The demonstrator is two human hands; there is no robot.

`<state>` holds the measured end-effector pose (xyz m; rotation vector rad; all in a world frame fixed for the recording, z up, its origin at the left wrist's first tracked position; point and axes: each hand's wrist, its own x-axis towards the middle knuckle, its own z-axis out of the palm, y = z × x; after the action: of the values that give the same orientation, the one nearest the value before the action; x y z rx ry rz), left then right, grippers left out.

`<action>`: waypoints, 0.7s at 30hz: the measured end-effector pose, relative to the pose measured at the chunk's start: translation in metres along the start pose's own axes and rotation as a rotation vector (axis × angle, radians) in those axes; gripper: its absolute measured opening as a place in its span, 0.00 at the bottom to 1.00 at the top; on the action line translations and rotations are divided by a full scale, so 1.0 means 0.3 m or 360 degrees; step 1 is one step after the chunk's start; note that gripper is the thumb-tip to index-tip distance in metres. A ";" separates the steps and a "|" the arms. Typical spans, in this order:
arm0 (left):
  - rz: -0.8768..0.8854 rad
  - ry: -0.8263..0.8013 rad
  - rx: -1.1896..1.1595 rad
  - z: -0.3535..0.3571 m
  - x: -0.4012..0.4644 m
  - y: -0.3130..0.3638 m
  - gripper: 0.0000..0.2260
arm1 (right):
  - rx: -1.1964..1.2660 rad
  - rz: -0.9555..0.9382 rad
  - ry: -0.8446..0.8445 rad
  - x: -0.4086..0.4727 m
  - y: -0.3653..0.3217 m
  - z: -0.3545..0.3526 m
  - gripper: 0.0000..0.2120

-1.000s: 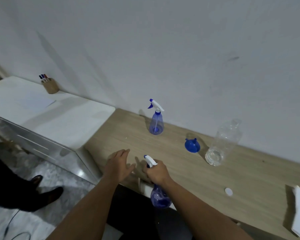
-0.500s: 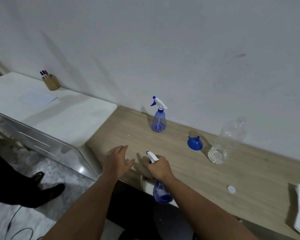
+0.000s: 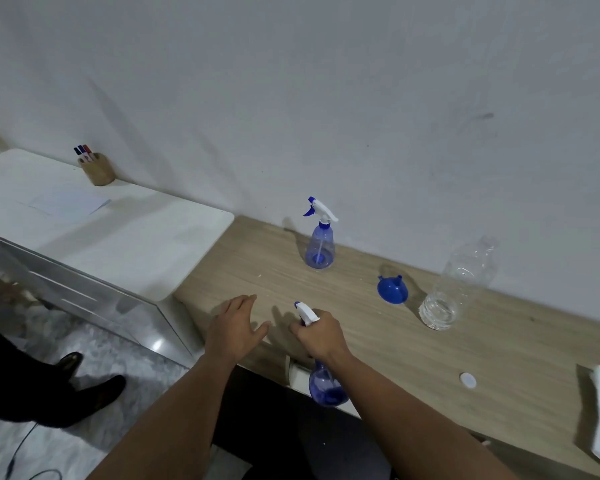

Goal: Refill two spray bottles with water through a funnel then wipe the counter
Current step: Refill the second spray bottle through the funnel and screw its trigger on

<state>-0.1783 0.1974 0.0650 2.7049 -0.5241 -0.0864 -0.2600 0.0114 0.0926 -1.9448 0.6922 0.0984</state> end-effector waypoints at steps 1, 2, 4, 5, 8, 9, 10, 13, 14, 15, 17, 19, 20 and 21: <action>0.0004 -0.0007 0.0005 -0.002 0.003 -0.003 0.33 | 0.0001 0.0017 0.0013 0.003 -0.004 0.002 0.14; 0.0008 -0.0015 0.0013 -0.004 0.007 -0.006 0.32 | -0.0002 0.0034 0.0032 0.006 -0.007 0.006 0.15; 0.0011 -0.0047 0.0032 -0.012 0.012 -0.012 0.32 | -0.0025 0.0063 0.0060 0.012 -0.011 0.013 0.16; 0.0010 -0.0061 0.0028 -0.015 0.015 -0.017 0.32 | -0.0037 0.0069 0.0064 0.014 -0.010 0.016 0.17; -0.0018 -0.0102 -0.0023 -0.022 0.019 -0.027 0.33 | -0.0043 0.0026 0.0060 0.021 -0.011 0.028 0.16; -0.0020 -0.0124 -0.0037 -0.025 0.019 -0.029 0.33 | -0.0024 0.0008 0.0071 0.023 -0.012 0.034 0.12; -0.0013 -0.0155 -0.0055 -0.025 0.020 -0.030 0.33 | 0.0012 -0.0001 0.0087 0.028 -0.012 0.040 0.10; 0.0011 -0.0287 -0.0122 -0.033 0.031 -0.028 0.33 | 0.0190 0.0002 0.0159 0.060 -0.022 0.050 0.13; 0.0012 -0.0317 -0.0147 -0.039 0.037 -0.022 0.33 | 0.0245 -0.0015 0.0180 0.071 -0.037 0.047 0.13; 0.0003 -0.0349 -0.0201 -0.045 0.047 -0.016 0.33 | 0.0288 -0.0042 0.0202 0.082 -0.058 0.039 0.12; -0.0004 -0.0430 -0.0358 -0.059 0.067 0.013 0.33 | 0.0360 -0.0109 0.0232 0.096 -0.103 0.011 0.07; 0.0004 -0.0580 -0.0527 -0.072 0.096 0.044 0.36 | 0.0457 -0.0165 0.0262 0.108 -0.158 -0.018 0.02; 0.0000 -0.0655 -0.0637 -0.082 0.112 0.062 0.39 | 0.0506 -0.0198 0.0281 0.114 -0.186 -0.028 0.04; -0.0002 -0.0719 -0.0757 -0.083 0.134 0.073 0.43 | 0.0554 -0.0235 0.0296 0.119 -0.216 -0.037 0.05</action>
<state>-0.1452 0.1726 0.0968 2.2130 -0.5436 -0.7366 -0.2001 0.0070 0.1373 -1.6737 0.6369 -0.2806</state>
